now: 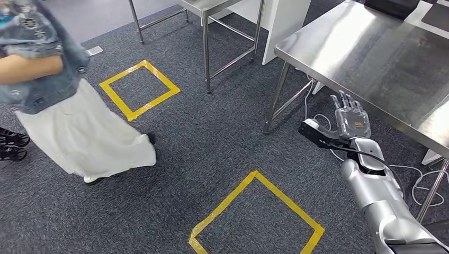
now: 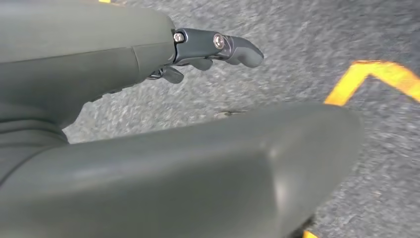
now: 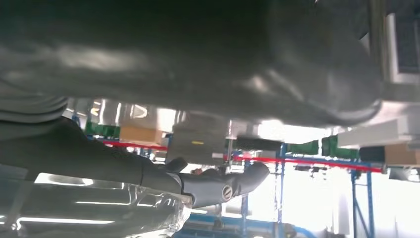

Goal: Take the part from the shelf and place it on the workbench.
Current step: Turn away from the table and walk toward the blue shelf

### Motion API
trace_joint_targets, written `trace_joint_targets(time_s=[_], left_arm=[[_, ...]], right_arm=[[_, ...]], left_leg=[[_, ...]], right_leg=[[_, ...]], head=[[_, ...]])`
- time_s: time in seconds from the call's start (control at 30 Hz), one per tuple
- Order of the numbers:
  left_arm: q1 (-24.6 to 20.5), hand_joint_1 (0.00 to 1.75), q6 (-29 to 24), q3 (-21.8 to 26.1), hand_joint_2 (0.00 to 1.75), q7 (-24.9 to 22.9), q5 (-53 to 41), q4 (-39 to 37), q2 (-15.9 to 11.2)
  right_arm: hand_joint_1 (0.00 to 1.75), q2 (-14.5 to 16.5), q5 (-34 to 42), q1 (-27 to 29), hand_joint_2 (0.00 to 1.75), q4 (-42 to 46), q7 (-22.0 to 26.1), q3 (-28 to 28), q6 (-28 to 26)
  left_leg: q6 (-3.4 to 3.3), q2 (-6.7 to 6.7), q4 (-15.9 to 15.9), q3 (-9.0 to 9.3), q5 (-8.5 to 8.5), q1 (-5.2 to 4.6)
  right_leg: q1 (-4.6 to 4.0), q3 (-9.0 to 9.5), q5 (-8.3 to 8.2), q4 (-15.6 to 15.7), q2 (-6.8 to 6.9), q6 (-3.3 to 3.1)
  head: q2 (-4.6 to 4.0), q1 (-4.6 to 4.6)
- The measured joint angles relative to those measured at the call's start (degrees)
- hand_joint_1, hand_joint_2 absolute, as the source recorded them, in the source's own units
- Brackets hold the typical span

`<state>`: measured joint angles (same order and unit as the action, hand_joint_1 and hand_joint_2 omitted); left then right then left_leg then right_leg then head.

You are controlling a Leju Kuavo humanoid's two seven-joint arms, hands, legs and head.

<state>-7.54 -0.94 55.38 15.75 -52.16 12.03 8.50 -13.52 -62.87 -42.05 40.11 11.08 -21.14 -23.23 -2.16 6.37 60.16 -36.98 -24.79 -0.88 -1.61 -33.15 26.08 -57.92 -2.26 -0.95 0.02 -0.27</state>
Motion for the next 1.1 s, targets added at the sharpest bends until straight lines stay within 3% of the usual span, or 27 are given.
trace_joint_targets(time_s=[0.07,0.13,0.2,0.23,0.27,0.33,0.4,0.53,0.6,0.67,0.7,0.73,0.77,0.83,0.87,0.9,0.97,1.03,1.1], left_arm=[[0.41,0.0,-0.29,0.42,0.0,0.11,0.28,0.01,-0.26],[0.61,0.0,-0.52,0.78,0.0,0.33,0.52,0.02,-0.43],[0.81,0.0,-0.73,1.02,0.0,0.52,0.67,0.02,-0.61],[0.93,0.0,-0.78,1.13,0.0,0.62,0.74,0.02,-0.71],[1.03,0.0,-0.8,1.24,0.0,0.75,0.87,0.02,-0.81],[1.09,0.0,-0.8,1.44,0.0,1.03,1.12,0.02,-0.95],[1.02,0.0,-0.79,1.57,0.0,1.13,1.24,0.02,-1.0],[1.05,0.0,-0.8,2.05,0.0,1.05,1.31,0.02,-1.05],[1.01,0.0,-0.79,2.17,0.0,1.0,1.32,0.03,-1.05],[0.98,0.0,-0.76,2.25,0.0,0.91,1.33,0.03,-1.07],[1.02,0.0,-0.74,2.3,0.0,0.82,1.32,0.03,-1.07],[1.07,0.0,-0.67,2.34,0.0,0.71,1.32,0.02,-1.07],[1.11,0.0,-0.56,2.38,0.0,0.58,1.31,0.03,-1.07],[1.13,0.0,-0.33,2.41,0.0,0.4,1.31,0.04,-1.13],[1.12,0.0,-0.26,2.44,0.0,0.35,1.31,0.06,-1.19],[1.13,0.0,-0.22,2.47,0.0,0.32,1.32,0.08,-1.27],[1.3,0.0,-0.2,2.55,0.0,0.25,1.35,0.09,-1.39],[1.53,0.0,-0.2,2.62,0.0,0.21,1.38,0.09,-1.46],[1.54,0.0,-0.2,2.67,0.0,0.23,1.33,0.09,-1.55]], right_arm=[[0.0,0.04,0.85,0.85,0.0,-0.79,0.62,0.71,-0.27],[0.0,-0.04,1.53,1.57,0.0,-1.82,1.19,1.46,-0.55],[0.0,0.01,1.9,2.2,0.0,-2.81,1.76,2.04,-0.81],[0.0,0.16,1.87,2.38,0.0,-3.22,1.97,2.24,-0.91],[0.0,0.39,1.7,2.43,0.0,-3.56,2.1,2.36,-0.96],[0.0,0.99,1.12,2.07,0.0,-4.07,2.16,2.48,-0.95],[0.0,1.62,0.6,1.52,0.0,-4.39,2.14,2.57,-0.88],[0.0,2.53,0.11,1.0,0.0,-4.75,2.14,2.68,-0.86],[0.0,2.69,-0.05,1.02,0.0,-4.89,2.04,2.73,-0.87],[0.0,2.7,-0.12,1.14,0.0,-5.11,1.78,2.82,-0.81],[0.0,2.69,-0.13,1.26,0.0,-5.23,1.62,2.9,-0.75],[0.0,2.69,-0.13,1.37,0.0,-5.32,1.51,3.01,-0.7],[0.0,2.69,-0.14,1.46,0.0,-5.39,1.43,3.16,-0.67],[0.0,2.68,-0.14,1.54,0.0,-5.45,1.39,3.53,-0.66],[0.0,2.71,-0.15,1.55,0.0,-5.47,1.4,3.68,-0.68],[0.0,2.72,-0.19,1.59,0.0,-5.51,1.44,3.79,-0.73],[0.0,2.89,-0.33,1.72,0.0,-5.59,1.54,3.97,-0.88],[0.0,3.23,-0.53,1.79,0.0,-5.62,1.62,4.15,-1.05],[0.0,3.57,-0.8,1.83,0.0,-5.66,1.62,4.23,-1.16]], left_leg=[[0.53,-2.18,3.07,-1.32,-2.32,-0.11],[1.41,-4.76,9.73,-4.47,-6.11,0.34],[2.36,-5.76,14.53,-6.79,-7.68,1.23],[2.86,-6.06,14.17,-6.52,-6.97,1.68],[3.31,-6.41,11.62,-5.07,-5.38,2.09],[3.86,-7.57,4.23,-0.85,-2.31,2.5],[3.19,-7.92,0.44,1.16,-1.36,2.32],[1.01,-6.78,-0.35,1.01,-0.67,1.86],[0.14,-6.32,-0.77,0.88,-0.15,2.05],[-0.19,-5.74,-0.78,0.5,0.1,2.07],[-0.19,-5.45,-0.77,0.35,0.2,2.08],[-0.11,-5.16,-0.75,0.23,0.31,2.12],[0.04,-4.85,-0.73,0.15,0.43,2.22],[0.59,-4.29,-0.71,0.05,0.7,2.49],[0.98,-4.04,-0.7,-0.02,0.83,2.54],[1.41,-3.83,-0.75,-0.13,0.99,2.51],[2.23,-3.5,-1.0,-0.3,1.41,2.46],[2.76,-3.78,-0.75,-0.65,1.24,2.66],[2.88,-4.92,3.05,-2.37,-1.44,2.69]], right_leg=[[0.73,0.62,-0.4,0.92,1.02,-0.62],[0.87,0.75,-0.45,1.11,2.04,-0.98],[1.05,0.65,-0.42,1.06,3.04,-0.96],[1.24,0.6,-0.4,0.98,3.46,-0.91],[1.47,0.54,-0.31,0.81,3.81,-0.76],[1.65,0.23,0.13,-0.03,4.27,-0.07],[1.46,-0.13,0.57,-0.84,4.61,0.83],[1.35,-0.85,1.26,-1.86,4.84,2.11],[1.85,-3.05,3.75,-6.34,3.77,2.17],[2.25,-6.29,6.85,-13.66,2.88,2.19],[2.43,-7.4,7.69,-16.3,2.72,2.45],[2.61,-7.44,7.63,-16.82,2.64,2.9],[2.88,-6.4,6.78,-15.16,2.6,3.49],[3.53,-2.05,4.1,-7.21,2.14,4.72],[3.48,-0.18,3.14,-3.79,1.75,4.93],[3.33,0.96,2.6,-1.68,1.43,4.81],[2.67,1.16,2.22,-1.12,1.32,3.87],[2.96,0.92,1.73,-1.12,1.64,2.85],[3.14,0.77,1.35,-1.01,2.1,1.64]], head=[[0.0,-0.07],[0.0,-0.05],[0.0,-0.04],[0.0,-0.05],[0.0,-0.05],[0.0,-0.1],[0.0,0.09],[0.0,0.33],[0.0,0.4],[0.0,0.45],[0.0,0.44],[0.0,0.43],[0.0,0.43],[0.0,0.47],[0.0,0.51],[0.0,0.51],[0.0,0.49],[0.0,0.34],[0.0,0.14]])
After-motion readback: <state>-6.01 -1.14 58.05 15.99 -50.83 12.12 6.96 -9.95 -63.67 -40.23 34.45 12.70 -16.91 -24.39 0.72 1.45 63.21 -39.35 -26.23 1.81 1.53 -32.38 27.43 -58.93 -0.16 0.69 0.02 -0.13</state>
